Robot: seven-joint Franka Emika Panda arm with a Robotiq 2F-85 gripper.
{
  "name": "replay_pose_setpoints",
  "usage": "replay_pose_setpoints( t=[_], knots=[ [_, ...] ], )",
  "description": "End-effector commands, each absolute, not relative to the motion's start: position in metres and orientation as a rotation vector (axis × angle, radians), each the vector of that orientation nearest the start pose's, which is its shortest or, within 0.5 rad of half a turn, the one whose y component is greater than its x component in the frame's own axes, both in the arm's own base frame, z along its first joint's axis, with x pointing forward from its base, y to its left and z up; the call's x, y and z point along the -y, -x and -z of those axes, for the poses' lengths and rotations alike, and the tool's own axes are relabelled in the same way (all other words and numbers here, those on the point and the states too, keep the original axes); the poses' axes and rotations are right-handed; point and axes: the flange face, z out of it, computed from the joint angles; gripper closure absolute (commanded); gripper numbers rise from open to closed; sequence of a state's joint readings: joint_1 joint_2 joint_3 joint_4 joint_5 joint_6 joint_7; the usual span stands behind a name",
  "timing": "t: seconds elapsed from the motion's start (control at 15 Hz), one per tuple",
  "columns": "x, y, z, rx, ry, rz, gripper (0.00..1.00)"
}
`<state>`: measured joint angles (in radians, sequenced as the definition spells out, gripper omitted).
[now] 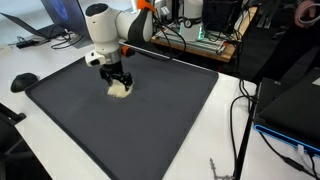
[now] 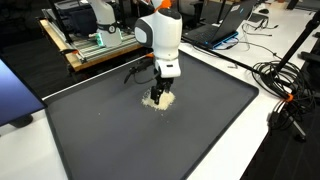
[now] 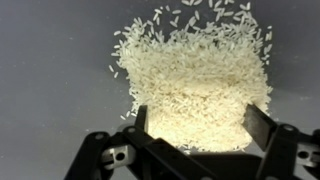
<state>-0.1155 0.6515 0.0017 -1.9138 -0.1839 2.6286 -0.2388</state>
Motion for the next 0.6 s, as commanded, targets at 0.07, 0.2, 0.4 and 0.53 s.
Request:
replay_pose_setpoints(
  t=[0.07,0.2,0.4,0.53],
  knots=[
    [0.0684,-0.6319,-0.155,0.504,3.163,0.054,0.41],
    [0.0669,-0.633,-0.1548,0.525,3.143,0.046,0.56],
    [0.0644,-0.633,-0.1548,0.54,3.117,0.028,0.76],
    [0.0635,-0.6334,-0.1561,0.544,3.109,0.013,0.9]
  ],
)
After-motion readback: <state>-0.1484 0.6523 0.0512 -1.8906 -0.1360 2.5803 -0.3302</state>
